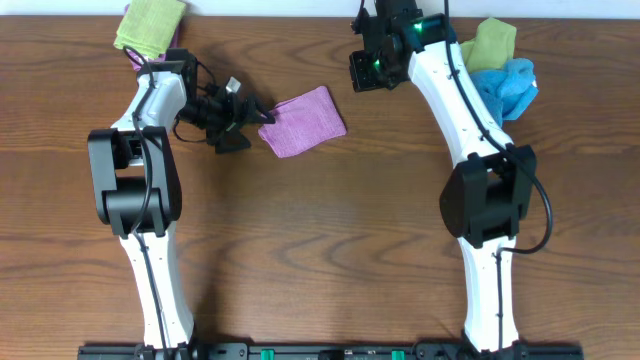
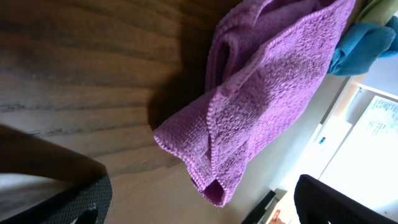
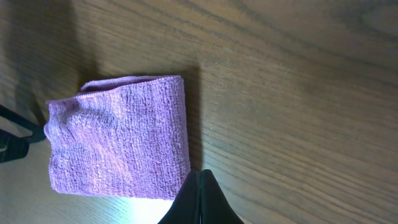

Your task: Fold the cloth

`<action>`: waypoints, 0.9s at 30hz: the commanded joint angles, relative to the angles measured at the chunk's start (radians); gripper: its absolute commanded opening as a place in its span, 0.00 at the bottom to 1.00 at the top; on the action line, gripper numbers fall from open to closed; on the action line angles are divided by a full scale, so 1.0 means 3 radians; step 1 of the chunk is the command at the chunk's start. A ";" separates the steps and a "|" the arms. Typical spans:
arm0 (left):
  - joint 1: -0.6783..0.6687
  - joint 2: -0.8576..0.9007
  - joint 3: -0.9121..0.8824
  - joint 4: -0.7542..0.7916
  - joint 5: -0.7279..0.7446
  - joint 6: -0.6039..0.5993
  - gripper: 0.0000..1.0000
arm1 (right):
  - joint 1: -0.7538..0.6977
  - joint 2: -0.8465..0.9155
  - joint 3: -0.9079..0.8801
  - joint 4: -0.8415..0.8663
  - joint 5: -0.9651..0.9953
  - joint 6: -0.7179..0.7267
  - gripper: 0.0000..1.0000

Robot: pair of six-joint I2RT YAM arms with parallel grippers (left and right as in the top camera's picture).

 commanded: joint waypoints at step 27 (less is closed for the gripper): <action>-0.0557 0.0374 -0.0721 0.2096 -0.0019 -0.1924 0.54 | -0.0020 -0.0037 -0.0065 -0.0023 0.0214 -0.0051 0.01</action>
